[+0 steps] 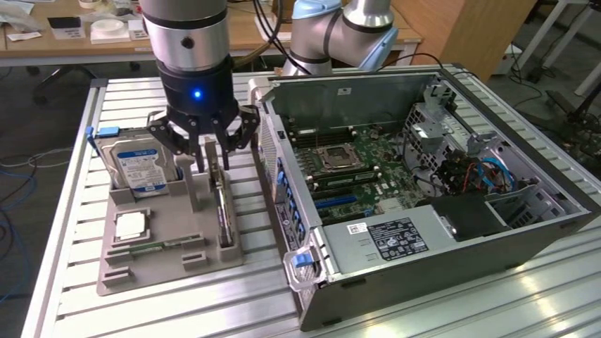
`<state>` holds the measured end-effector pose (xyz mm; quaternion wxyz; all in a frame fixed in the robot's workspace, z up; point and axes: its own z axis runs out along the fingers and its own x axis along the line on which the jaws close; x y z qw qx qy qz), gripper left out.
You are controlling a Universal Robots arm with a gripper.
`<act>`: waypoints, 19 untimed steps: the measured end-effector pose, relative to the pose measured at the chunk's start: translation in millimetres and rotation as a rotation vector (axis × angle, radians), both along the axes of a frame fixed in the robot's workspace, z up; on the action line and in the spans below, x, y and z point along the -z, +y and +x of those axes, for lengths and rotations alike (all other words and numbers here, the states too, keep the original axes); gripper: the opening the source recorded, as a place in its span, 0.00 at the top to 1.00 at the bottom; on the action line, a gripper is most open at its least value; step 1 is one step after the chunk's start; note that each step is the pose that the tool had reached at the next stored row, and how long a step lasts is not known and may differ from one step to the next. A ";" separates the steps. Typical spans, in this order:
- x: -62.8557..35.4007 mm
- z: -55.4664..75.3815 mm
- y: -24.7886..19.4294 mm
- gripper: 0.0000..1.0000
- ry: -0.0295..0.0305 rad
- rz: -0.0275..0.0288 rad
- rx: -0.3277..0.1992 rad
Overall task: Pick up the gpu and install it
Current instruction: 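Pick up the gpu and move the gpu toward the slot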
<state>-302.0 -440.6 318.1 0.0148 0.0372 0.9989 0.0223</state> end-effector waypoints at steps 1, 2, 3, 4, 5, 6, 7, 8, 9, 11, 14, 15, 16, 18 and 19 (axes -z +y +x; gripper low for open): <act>0.0 0.0 -1.3 0.58 0.0000 0.0000 0.000; 0.1 -0.1 -2.7 0.58 0.0000 0.0000 0.000; 0.2 0.0 -3.7 0.58 0.0000 0.0000 0.000; 0.4 -0.1 -4.8 0.58 -0.0001 0.0000 0.000; 0.6 0.0 -5.8 0.58 -0.0001 0.0001 0.000; 1.2 -0.1 -6.3 0.58 -0.0002 0.0002 0.000; 2.2 -0.3 -6.4 0.58 -0.0003 0.0002 0.000; 3.6 -0.5 -6.6 0.58 -0.0001 0.0001 0.000; 5.3 -0.6 -6.7 0.58 -0.0001 0.0001 0.000; 8.9 -0.8 -6.8 0.58 -0.0001 0.0001 0.000; 11.1 -1.0 -6.7 0.58 0.0000 0.0000 0.000; 11.1 -1.0 -6.7 0.58 0.0000 0.0000 0.000; 11.1 -1.0 -6.7 0.58 0.0000 0.0000 0.000; 11.1 -1.0 -6.7 0.58 0.0000 0.0000 0.000; 11.2 -1.0 -6.7 0.58 -0.0001 0.0000 0.000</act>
